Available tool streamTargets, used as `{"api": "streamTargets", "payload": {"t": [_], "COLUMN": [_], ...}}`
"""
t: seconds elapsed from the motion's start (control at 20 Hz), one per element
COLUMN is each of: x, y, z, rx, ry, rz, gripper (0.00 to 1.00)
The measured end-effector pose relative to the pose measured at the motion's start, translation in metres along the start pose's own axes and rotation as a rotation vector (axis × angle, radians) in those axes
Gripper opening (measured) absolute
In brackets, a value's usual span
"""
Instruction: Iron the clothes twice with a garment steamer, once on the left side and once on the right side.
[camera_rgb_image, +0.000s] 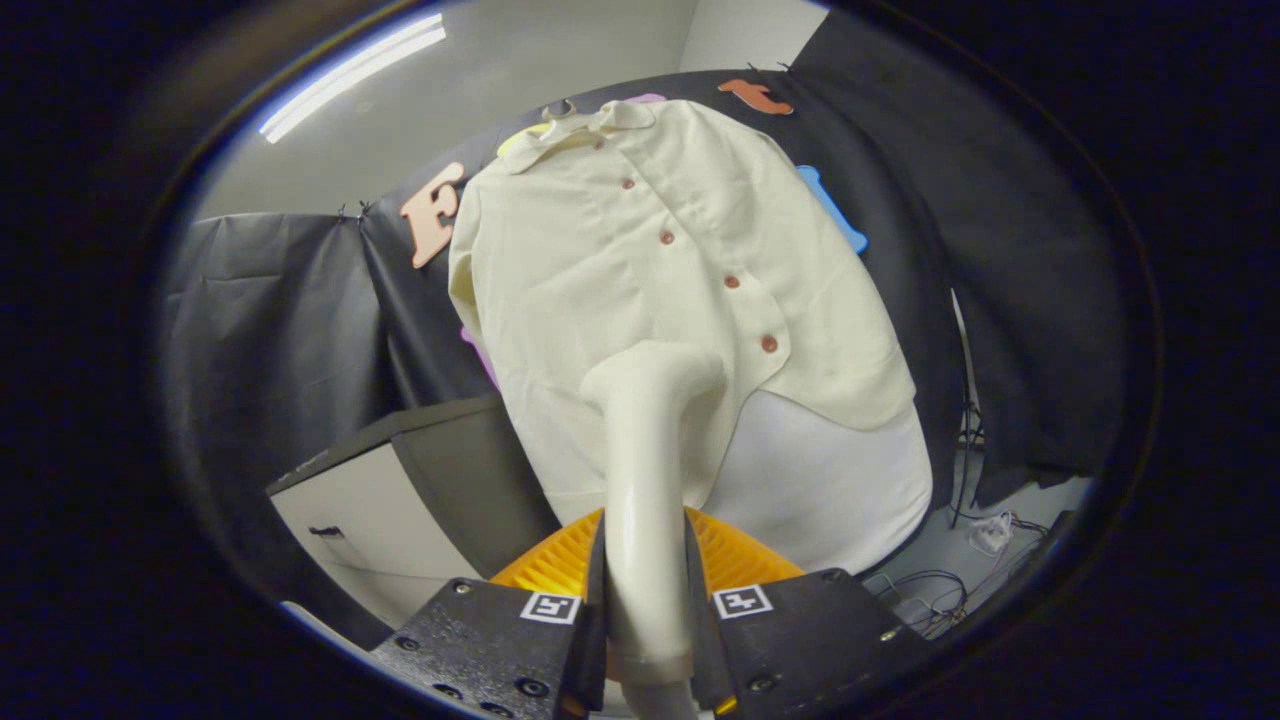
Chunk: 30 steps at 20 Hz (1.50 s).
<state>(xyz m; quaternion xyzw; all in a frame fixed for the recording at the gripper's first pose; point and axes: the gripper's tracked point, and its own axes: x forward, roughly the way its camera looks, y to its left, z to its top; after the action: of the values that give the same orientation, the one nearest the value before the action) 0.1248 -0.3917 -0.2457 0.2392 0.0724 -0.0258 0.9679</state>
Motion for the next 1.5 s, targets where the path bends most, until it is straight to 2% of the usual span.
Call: {"api": "streamTargets", "payload": {"t": [0.2, 0.4, 0.6, 0.85, 1.05, 1.15, 1.35, 1.5], "x": [-0.005, 0.01, 0.03, 0.057, 0.086, 0.099, 0.107, 0.112], "y": [0.018, 0.026, 0.026, 0.014, -0.01, -0.024, -0.032, -0.036], "z": [0.066, 0.148, 0.224, 0.293, 0.316, 0.312, 0.307, 0.292], "rx": [-0.038, -0.067, -0.091, -0.123, -0.071, -0.056, 0.011, -0.001], "ry": [-0.087, -0.186, -0.261, -0.335, -0.343, -0.32, -0.324, -0.317], "rz": [0.023, 0.021, 0.005, -0.03, -0.055, -0.071, -0.026, -0.021], "gripper": [0.33, 0.33, 0.33, 0.33, 0.33, 0.33, 0.33, 0.33]}}
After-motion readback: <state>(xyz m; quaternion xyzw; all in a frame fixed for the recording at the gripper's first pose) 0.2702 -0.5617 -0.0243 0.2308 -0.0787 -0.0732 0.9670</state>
